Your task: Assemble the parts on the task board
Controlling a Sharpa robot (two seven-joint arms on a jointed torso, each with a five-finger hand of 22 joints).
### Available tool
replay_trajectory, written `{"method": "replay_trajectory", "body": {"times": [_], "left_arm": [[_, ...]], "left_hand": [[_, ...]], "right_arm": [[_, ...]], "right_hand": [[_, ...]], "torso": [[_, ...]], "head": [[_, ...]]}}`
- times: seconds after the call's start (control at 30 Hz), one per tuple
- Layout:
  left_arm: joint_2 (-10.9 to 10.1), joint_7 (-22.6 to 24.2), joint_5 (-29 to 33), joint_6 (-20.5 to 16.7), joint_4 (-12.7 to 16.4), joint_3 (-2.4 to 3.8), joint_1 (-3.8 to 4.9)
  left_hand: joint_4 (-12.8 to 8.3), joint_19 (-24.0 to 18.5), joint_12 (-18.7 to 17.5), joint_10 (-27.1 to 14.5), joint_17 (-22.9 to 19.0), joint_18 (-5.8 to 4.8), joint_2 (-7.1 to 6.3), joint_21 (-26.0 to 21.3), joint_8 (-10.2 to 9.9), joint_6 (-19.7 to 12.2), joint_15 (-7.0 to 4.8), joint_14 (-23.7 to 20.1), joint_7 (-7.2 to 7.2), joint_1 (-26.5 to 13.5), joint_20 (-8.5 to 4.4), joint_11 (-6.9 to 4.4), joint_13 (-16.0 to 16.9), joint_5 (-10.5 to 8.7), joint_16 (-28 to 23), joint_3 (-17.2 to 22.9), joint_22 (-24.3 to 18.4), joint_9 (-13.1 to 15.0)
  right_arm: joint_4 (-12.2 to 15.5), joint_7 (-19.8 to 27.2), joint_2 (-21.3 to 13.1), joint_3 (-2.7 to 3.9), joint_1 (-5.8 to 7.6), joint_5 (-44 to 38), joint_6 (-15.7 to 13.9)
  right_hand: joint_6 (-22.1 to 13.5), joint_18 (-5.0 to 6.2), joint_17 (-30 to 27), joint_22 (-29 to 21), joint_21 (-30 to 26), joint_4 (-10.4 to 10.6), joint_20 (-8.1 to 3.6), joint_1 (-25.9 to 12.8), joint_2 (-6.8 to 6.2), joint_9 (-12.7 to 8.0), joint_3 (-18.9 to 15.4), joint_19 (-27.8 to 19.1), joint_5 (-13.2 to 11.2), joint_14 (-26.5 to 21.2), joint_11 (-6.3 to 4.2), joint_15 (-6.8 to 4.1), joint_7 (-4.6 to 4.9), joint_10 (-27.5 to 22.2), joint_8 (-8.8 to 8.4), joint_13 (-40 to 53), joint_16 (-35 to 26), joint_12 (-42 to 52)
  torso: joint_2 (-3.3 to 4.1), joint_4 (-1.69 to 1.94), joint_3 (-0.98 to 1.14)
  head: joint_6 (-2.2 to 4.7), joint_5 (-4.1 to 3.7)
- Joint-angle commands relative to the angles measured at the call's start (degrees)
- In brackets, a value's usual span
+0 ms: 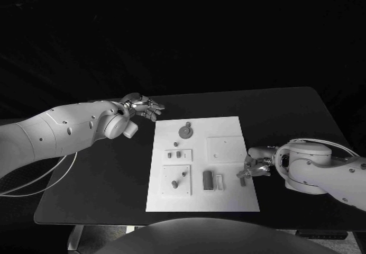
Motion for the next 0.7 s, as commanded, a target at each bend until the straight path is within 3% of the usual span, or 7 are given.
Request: {"method": "replay_trajectory", "body": {"times": [0.03,0.43,0.7], "left_arm": [[0.02,0.20,-0.27,0.82,0.15,0.03,0.05],[-0.06,0.20,-0.33,0.87,0.19,0.03,0.05],[-0.06,0.21,-0.37,0.93,0.31,0.03,0.05]], "left_hand": [[0.08,-0.06,0.34,-0.29,0.10,0.46,-0.28,-0.32,0.34,-0.36,0.21,0.12,-0.17,-0.09,0.10,-0.14,-0.09,-0.09,-0.34,-0.26,0.09,-0.07],[0.10,-0.06,0.35,-0.30,0.15,0.47,-0.28,-0.34,0.36,-0.38,0.21,0.11,-0.18,-0.12,0.10,-0.14,-0.10,-0.09,-0.38,-0.28,0.11,-0.08],[0.09,-0.06,0.36,-0.30,0.18,0.48,-0.29,-0.35,0.37,-0.39,0.21,0.11,-0.18,-0.11,0.09,-0.15,-0.10,-0.08,-0.40,-0.29,0.13,-0.08]], "right_arm": [[-0.19,-0.61,0.43,-0.03,-0.31,-1.12,0.29],[-1.51,-1.45,2.40,-0.26,-1.04,-6.25,2.07],[-2.38,-2.75,4.10,-0.41,-2.26,-12.33,2.19]], "right_hand": [[0.48,0.46,0.09,1.06,0.22,0.32,-0.20,-0.51,-0.09,-0.11,0.00,0.33,0.34,0.39,0.07,-0.07,0.09,0.50,-0.13,0.10,0.32,0.28],[1.37,0.46,0.16,1.07,0.61,-0.88,-0.59,0.18,-0.12,-0.66,-0.12,0.68,0.35,0.79,-0.20,-0.28,-0.19,0.96,-0.07,0.35,0.50,0.52],[2.24,0.46,0.18,1.01,0.81,-3.95,-0.64,1.33,0.30,-1.28,-0.45,0.76,0.22,1.00,-0.44,-0.40,-0.45,1.37,0.08,0.58,0.47,0.48]], "torso": [[0.02,0.02,-0.05],[-0.01,-0.03,-0.04],[-0.03,-0.03,0.02]], "head": [[0.00,0.05],[0.00,0.23],[0.00,0.48]]}}
